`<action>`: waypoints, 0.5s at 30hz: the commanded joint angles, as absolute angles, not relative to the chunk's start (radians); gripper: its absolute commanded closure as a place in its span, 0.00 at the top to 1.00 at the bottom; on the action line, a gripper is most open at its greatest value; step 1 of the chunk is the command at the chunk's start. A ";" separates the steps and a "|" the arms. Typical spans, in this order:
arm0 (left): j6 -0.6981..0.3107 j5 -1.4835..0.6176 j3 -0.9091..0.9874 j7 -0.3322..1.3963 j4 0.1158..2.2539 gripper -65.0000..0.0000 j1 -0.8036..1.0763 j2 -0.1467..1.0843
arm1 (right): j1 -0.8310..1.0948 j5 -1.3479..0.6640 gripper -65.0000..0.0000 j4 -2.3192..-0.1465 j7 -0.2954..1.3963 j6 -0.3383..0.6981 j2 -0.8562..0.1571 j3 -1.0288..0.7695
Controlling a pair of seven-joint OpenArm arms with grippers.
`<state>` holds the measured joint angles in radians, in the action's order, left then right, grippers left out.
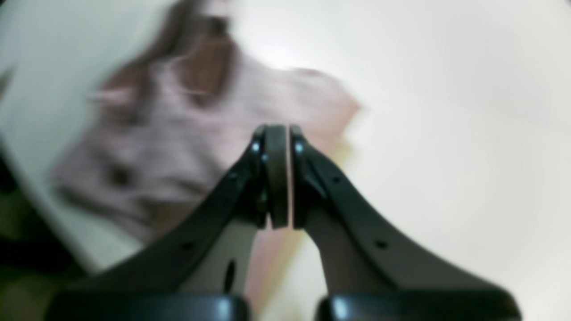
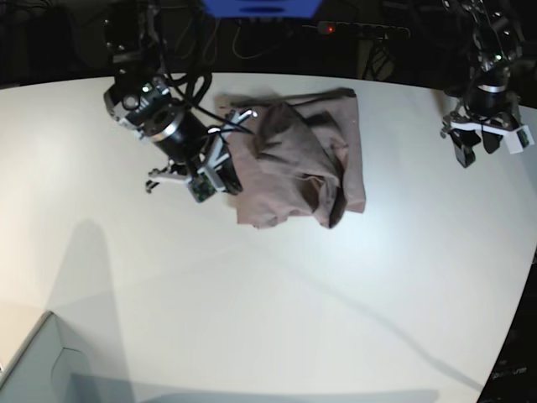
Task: Layout the t-shirt on the table in an organized manner, then fold the t-shirt properly
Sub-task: 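Grasp the other strip end with the right gripper and fold it over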
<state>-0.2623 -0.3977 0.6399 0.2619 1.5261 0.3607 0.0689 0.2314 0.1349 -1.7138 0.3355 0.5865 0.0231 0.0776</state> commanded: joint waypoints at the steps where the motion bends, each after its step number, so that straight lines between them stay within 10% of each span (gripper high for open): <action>1: -0.268 -0.407 0.645 0.239 1.543 0.57 0.352 0.079 | 0.220 0.122 0.00 -1.709 0.312 0.595 0.028 0.076; 15: -0.268 -0.407 0.645 0.239 1.543 0.57 0.352 0.081 | 0.199 0.122 0.00 -1.547 0.306 0.596 0.045 0.246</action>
<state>-0.2623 -0.3977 0.6399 0.2607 1.5257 0.3542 0.0696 0.2035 0.1360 -1.5295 0.3302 0.5865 0.0387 0.2462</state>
